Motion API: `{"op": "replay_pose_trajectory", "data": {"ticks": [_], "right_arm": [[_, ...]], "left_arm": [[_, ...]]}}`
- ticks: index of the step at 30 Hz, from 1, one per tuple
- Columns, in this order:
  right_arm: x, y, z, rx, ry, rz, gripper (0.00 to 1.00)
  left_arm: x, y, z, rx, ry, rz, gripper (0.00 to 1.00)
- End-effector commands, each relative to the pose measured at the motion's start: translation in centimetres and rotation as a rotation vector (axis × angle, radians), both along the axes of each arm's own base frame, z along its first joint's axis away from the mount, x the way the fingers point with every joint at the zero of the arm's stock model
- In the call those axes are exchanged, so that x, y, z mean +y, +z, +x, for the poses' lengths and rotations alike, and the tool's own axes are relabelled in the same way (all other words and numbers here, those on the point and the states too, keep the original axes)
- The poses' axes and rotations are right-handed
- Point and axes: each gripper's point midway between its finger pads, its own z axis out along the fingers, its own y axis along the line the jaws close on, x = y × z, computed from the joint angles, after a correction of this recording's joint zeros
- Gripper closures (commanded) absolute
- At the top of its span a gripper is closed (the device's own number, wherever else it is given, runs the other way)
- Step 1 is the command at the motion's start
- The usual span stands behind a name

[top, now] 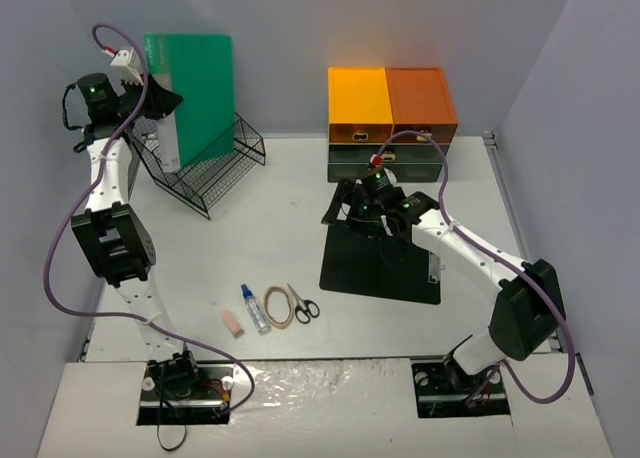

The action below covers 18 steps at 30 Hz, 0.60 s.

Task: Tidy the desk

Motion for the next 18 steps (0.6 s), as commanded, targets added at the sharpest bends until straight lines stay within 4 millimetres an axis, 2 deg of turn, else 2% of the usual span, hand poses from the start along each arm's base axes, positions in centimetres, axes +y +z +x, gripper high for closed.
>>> {"op": "replay_pose_trajectory", "data": {"ticks": [1,6,13,18], "right_arm": [[0.9,1.4,0.6,-0.049,0.012,0.035,0.00],[0.9,1.2,0.4,-0.047,0.022,0.029,0.00],[0.6,-0.5,-0.7,-0.022,0.057,-0.009,0.00],[0.6,-1.7,-1.2,-0.029,0.084,-0.050,0.00]], "left_arm": [[-1.4,6.7,-1.8,-0.182,-0.053,0.035,1.00],[-1.4,9.3,-2.6,-0.302,-0.067,0.002,1.00],[-1.0,13.7,-3.3,-0.444,-0.057,-0.001,1.00],[-1.1,15.5,-3.9,-0.516,-0.068,0.003,1.00]]}}
